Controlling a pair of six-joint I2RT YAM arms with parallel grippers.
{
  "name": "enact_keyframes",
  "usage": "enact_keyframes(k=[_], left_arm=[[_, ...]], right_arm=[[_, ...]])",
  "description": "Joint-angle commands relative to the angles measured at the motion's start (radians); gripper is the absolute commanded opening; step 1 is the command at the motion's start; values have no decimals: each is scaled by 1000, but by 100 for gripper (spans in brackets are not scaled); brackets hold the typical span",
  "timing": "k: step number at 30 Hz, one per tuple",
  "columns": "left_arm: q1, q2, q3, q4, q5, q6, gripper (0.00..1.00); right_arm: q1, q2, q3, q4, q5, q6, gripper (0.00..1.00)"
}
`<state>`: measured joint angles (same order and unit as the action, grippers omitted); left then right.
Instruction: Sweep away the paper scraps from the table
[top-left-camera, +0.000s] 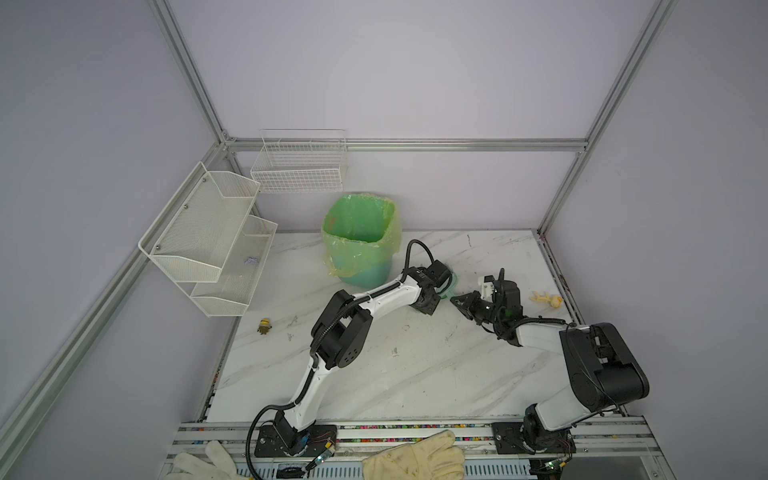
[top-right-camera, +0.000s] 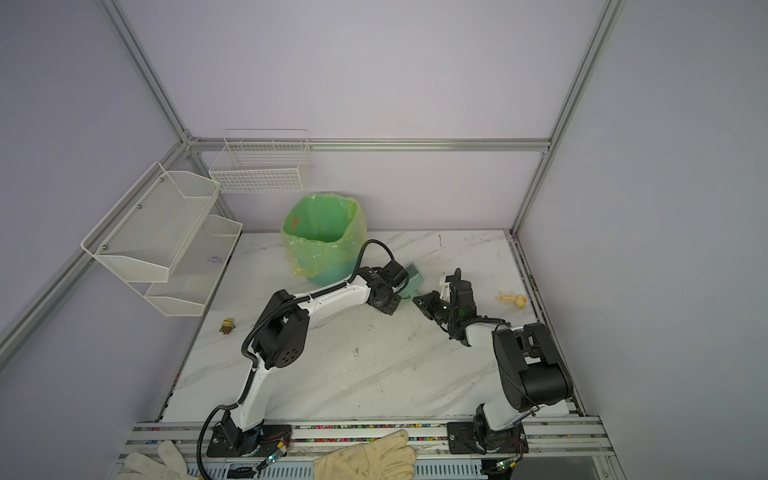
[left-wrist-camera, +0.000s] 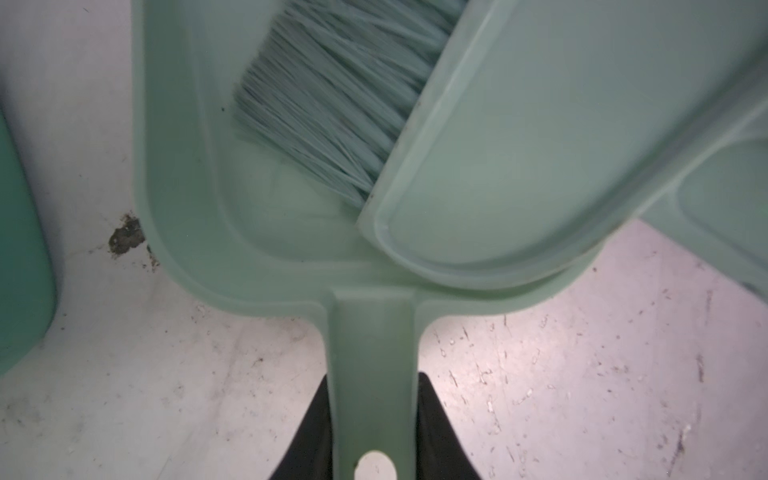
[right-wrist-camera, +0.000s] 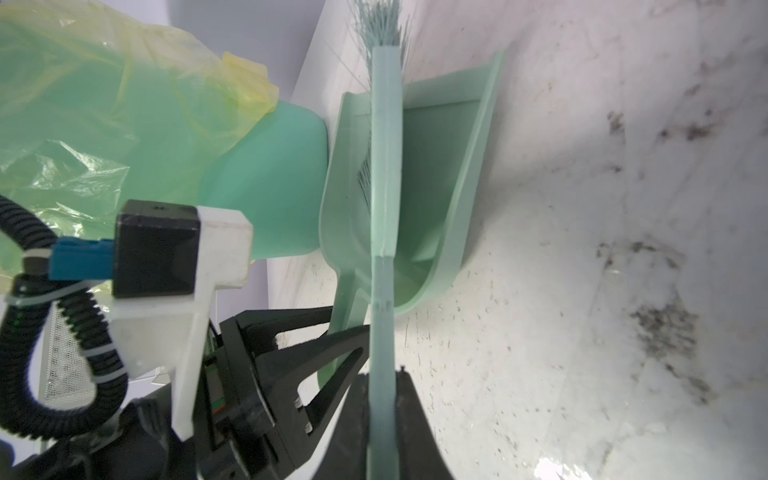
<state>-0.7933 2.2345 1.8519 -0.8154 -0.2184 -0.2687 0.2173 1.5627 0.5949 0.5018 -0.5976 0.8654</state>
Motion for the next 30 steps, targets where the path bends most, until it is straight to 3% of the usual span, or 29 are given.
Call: enact_keyframes(k=[1,8,14,25,30], left_arm=[[-2,-80,-31,41,-37,10,30],[-1,-99,-53,44,-53,6,48],[-1,-149,-75,44,-49,-11,63],[-27,-363,-194,76,-37,-54,83],[-33,-502,-271,96,-44,-109,100]], right_arm=[[4,-16,27,-94,46,-46,19],[3,-79,72,-249,144,-117,39],[3,-118,80,-307,177,-138,49],[-7,-183,86,-398,257,-187,62],[-11,-229,111,-437,317,-209,69]])
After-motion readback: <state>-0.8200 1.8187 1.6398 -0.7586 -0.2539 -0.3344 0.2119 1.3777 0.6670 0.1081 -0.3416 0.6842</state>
